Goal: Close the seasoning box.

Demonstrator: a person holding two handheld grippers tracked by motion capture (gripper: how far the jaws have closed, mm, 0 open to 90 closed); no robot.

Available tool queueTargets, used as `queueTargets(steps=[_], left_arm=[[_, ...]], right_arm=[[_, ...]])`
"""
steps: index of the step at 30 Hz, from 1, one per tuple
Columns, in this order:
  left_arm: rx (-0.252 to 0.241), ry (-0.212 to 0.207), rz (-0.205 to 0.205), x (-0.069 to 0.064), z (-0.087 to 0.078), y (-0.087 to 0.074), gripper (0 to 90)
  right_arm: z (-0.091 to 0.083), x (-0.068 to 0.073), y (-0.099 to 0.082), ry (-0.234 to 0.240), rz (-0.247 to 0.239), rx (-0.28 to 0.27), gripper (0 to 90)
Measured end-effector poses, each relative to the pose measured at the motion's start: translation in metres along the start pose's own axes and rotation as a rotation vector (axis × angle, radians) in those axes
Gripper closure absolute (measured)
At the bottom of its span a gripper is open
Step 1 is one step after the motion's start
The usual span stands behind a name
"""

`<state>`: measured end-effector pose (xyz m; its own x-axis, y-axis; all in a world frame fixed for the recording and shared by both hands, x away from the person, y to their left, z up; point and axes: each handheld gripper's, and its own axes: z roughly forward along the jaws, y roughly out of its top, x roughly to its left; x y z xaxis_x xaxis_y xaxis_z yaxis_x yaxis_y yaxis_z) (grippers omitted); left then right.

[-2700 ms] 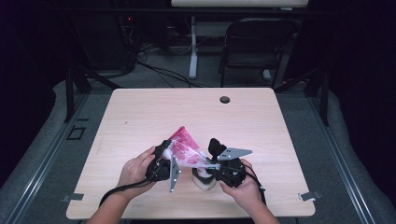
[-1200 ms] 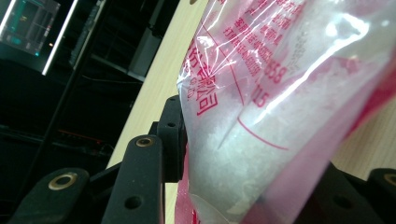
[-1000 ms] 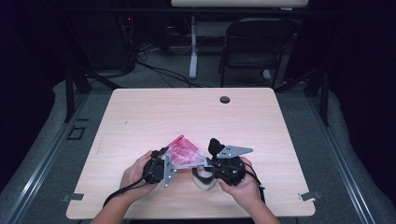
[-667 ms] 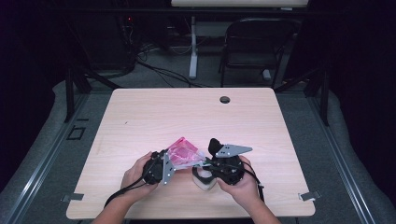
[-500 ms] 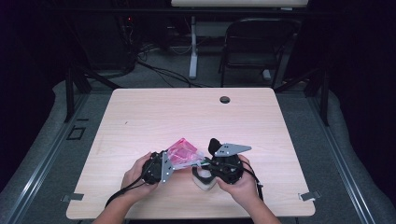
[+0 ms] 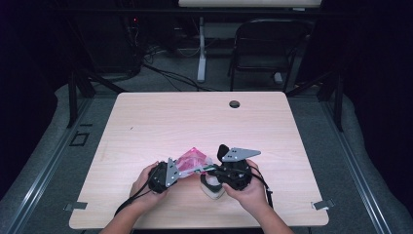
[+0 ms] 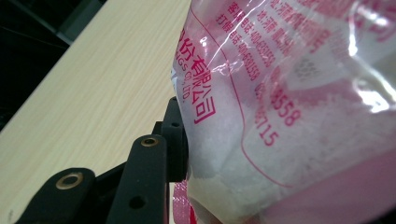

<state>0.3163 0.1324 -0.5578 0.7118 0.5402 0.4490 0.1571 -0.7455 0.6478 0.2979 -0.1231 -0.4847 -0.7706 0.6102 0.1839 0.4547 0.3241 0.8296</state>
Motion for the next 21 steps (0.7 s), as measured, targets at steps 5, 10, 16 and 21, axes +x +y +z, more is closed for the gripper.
queueTargets(steps=[5,10,16,21], left_arm=[[-0.006,-0.033,-0.049,0.001,0.003,-0.003,67.3],[0.007,-0.067,-0.102,0.006,0.006,-0.008,69.0],[0.020,-0.089,-0.147,0.009,0.008,-0.012,69.9],[0.023,-0.113,-0.167,0.009,0.011,-0.015,70.2]], right_arm=[[0.002,-0.001,0.000,0.006,0.001,-0.003,88.8],[0.002,-0.002,0.001,0.021,0.016,-0.011,87.6],[0.005,-0.003,0.002,0.039,0.020,-0.013,85.1],[0.007,-0.003,0.002,0.041,0.022,-0.009,81.4]])
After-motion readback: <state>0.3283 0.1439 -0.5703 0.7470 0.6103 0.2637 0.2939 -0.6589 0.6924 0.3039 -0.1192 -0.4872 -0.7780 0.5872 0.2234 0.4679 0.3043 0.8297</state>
